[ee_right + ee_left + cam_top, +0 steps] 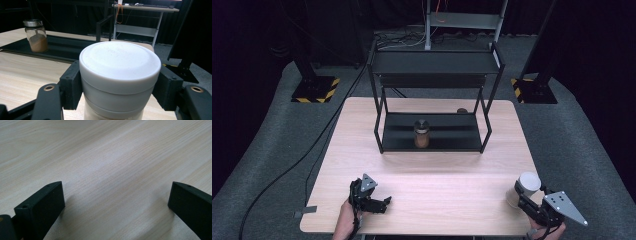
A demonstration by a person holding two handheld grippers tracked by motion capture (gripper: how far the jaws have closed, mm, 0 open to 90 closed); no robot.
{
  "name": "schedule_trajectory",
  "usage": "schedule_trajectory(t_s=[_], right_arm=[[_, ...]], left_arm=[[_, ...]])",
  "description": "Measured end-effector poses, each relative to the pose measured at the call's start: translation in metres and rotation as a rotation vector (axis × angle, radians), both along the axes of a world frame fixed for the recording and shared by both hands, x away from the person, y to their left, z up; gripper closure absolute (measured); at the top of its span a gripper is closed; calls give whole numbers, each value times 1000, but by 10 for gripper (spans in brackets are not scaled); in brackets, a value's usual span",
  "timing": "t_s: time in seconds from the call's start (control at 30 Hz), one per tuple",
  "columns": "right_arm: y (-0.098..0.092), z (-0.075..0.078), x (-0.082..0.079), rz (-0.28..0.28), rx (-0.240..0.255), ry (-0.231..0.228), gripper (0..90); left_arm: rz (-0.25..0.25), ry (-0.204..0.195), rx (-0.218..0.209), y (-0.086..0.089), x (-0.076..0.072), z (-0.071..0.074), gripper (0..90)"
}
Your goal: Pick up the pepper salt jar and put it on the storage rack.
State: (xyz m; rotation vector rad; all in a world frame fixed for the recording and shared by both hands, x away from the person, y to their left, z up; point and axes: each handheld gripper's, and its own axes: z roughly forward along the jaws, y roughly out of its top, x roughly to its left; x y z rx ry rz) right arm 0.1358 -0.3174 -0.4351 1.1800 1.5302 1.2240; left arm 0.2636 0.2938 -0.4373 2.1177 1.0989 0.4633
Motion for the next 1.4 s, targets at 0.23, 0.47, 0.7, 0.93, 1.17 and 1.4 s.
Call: schedule_trajectory(t_s=[0.23,0.47,0.7,0.93,1.17,1.4], right_arm=[[6,5,12,16,-5,14,329],[11,8,22,35,-16,21,329],[16,11,32,53,-20,23,329],[21,13,42,72,-19,23,329],[27,16,53,91,-21,25,329],[33,19,65,116,-30,27,329]], left_arm=[[1,0,0,0,0,0,0],[0,0,0,0,0,0,0],[0,0,0,0,0,0,0],[1,0,0,0,0,0,0],[0,0,0,0,0,0,0],[1,0,0,0,0,0,0]])
